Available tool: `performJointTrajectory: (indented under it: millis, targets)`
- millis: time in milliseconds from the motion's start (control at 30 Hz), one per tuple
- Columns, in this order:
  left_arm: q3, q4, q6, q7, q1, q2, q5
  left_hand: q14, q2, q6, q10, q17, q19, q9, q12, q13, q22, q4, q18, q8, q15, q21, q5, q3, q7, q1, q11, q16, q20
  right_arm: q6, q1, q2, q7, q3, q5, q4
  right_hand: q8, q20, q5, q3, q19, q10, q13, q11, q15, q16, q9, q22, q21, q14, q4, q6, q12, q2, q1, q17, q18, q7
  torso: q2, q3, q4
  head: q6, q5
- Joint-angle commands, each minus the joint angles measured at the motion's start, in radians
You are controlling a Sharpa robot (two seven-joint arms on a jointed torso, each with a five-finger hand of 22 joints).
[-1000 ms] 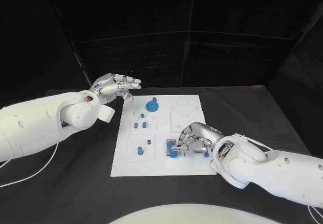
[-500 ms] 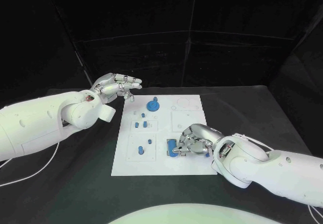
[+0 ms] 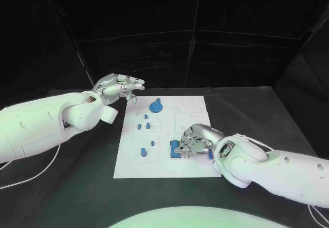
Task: Assemble the parts on the task board
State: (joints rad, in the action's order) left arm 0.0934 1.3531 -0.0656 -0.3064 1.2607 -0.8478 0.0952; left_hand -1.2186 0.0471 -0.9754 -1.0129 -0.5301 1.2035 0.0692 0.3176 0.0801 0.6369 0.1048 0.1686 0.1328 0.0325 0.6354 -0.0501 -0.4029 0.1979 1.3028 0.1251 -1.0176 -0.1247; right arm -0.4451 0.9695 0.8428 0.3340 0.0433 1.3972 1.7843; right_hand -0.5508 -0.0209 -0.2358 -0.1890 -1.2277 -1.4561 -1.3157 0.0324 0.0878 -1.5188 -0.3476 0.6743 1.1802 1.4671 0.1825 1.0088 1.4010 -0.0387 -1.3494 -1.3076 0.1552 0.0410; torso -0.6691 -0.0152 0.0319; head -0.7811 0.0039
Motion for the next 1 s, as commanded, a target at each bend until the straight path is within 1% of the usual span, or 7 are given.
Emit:
performJointTrajectory:
  millis: [33, 233, 333, 500, 700, 867, 1000]
  targets:
    - [0.000, 0.002, 0.009, -0.006, 0.001, 0.000, 0.003, 0.007, -0.007, 0.007, 0.007, 0.001, -0.006, 0.000, 0.004, 0.001, -0.001, -0.001, 0.013, -0.002, -0.003, -0.003, 0.002, 0.004, 0.000, 0.001, -0.003, 0.002, -0.001, -0.007, -0.001, -0.008, 0.011, 0.001, 0.020, -0.011, -0.003, 0.001, -0.004, -0.002, -0.005, -0.010, -0.069, 0.002, 0.005, -0.006, -0.002, 0.001, 0.005, 0.084, -0.006, 0.002, -0.001, -0.007, -0.006, -0.162, -0.011, -0.005, 0.001, 0.0002, -0.0004, -0.001, 0.001]
    - [0.000, 0.002, 0.009, -0.006, 0.001, -0.001, 0.003, 0.007, -0.007, 0.007, 0.007, 0.001, -0.006, 0.000, 0.004, 0.001, -0.001, -0.001, 0.013, -0.002, -0.003, -0.003, 0.002, 0.004, 0.000, 0.001, -0.003, 0.002, -0.001, 0.005, -0.001, -0.017, 0.014, 0.001, 0.030, -0.021, -0.003, 0.003, -0.004, 0.004, -0.005, -0.011, -0.071, 0.005, 0.008, -0.007, -0.003, 0.002, 0.005, 0.084, -0.023, 0.002, -0.001, -0.010, -0.029, -0.163, -0.011, -0.008, 0.000, -0.0001, 0.0010, -0.002, 0.001]
    - [0.000, 0.002, 0.009, -0.006, 0.001, -0.002, 0.003, 0.007, -0.007, 0.007, 0.007, 0.001, -0.006, 0.000, 0.004, 0.001, -0.001, -0.001, 0.013, -0.002, -0.003, -0.003, 0.002, 0.004, 0.000, 0.001, -0.003, 0.002, -0.001, 0.008, 0.000, -0.018, 0.012, 0.001, 0.035, -0.022, -0.002, 0.005, 0.022, 0.010, -0.005, -0.011, -0.071, 0.006, 0.010, -0.007, -0.003, 0.001, 0.005, 0.084, -0.035, 0.002, -0.001, -0.014, -0.045, -0.163, -0.011, -0.009, 0.001, 0.0001, 0.0015, -0.003, 0.001]
    - [0.000, 0.003, 0.009, -0.005, 0.001, -0.003, 0.003, 0.007, -0.007, 0.007, 0.007, 0.001, -0.006, 0.000, 0.004, 0.001, -0.001, -0.001, 0.013, -0.002, -0.003, -0.003, 0.002, 0.004, 0.000, 0.001, -0.003, 0.002, -0.001, 0.008, 0.000, -0.018, -0.002, 0.001, 0.039, -0.020, -0.002, 0.005, 0.026, 0.011, -0.004, -0.011, -0.071, 0.007, 0.010, -0.007, -0.003, 0.001, 0.005, 0.084, -0.037, 0.002, -0.002, -0.014, -0.047, -0.163, -0.011, -0.009, 0.001, 0.0004, 0.0015, -0.002, 0.000]
    - [0.000, 0.003, 0.009, -0.005, 0.001, -0.003, 0.003, 0.007, -0.007, 0.007, 0.007, 0.001, -0.006, 0.000, 0.004, 0.001, -0.001, -0.001, 0.013, -0.002, -0.003, -0.003, 0.002, 0.004, 0.000, 0.001, -0.003, 0.002, -0.001, -0.032, 0.000, -0.007, -0.035, 0.001, 0.018, -0.010, 0.005, 0.005, 0.028, 0.010, -0.002, -0.010, -0.069, 0.004, 0.009, -0.006, 0.000, -0.003, 0.003, 0.083, -0.037, -0.006, -0.004, -0.013, -0.045, -0.161, -0.011, -0.006, 0.001, 0.0006, 0.0010, -0.002, -0.001]
    - [0.000, 0.004, 0.009, -0.006, 0.001, -0.006, 0.003, 0.007, -0.007, 0.007, 0.007, 0.001, -0.006, 0.000, 0.004, 0.001, -0.001, -0.001, 0.013, -0.002, -0.003, -0.003, 0.002, 0.004, 0.000, 0.001, -0.003, 0.002, -0.001, -0.107, 0.000, 0.050, -0.080, 0.001, -0.071, 0.022, 0.068, -0.006, -0.008, 0.009, 0.001, -0.007, -0.066, -0.022, -0.010, -0.005, 0.028, -0.008, 0.000, 0.083, -0.031, -0.072, -0.009, -0.016, -0.033, -0.159, -0.012, 0.029, 0.002, 0.0004, 0.0026, -0.001, -0.003]
    - [0.000, 0.004, 0.008, -0.006, 0.001, -0.008, 0.003, 0.007, -0.007, 0.007, 0.007, 0.001, -0.006, 0.000, 0.004, 0.001, -0.001, -0.001, 0.013, -0.002, -0.003, -0.003, 0.002, 0.004, 0.000, 0.001, -0.003, 0.002, -0.001, -0.083, 0.000, 0.115, -0.065, 0.001, -0.102, 0.050, 0.099, -0.018, -0.022, 0.004, 0.004, -0.003, -0.061, -0.037, -0.024, -0.002, 0.041, -0.014, -0.003, 0.082, -0.020, -0.082, -0.015, -0.018, -0.011, -0.154, -0.012, 0.044, 0.002, 0.0003, 0.0046, 0.000, -0.013]
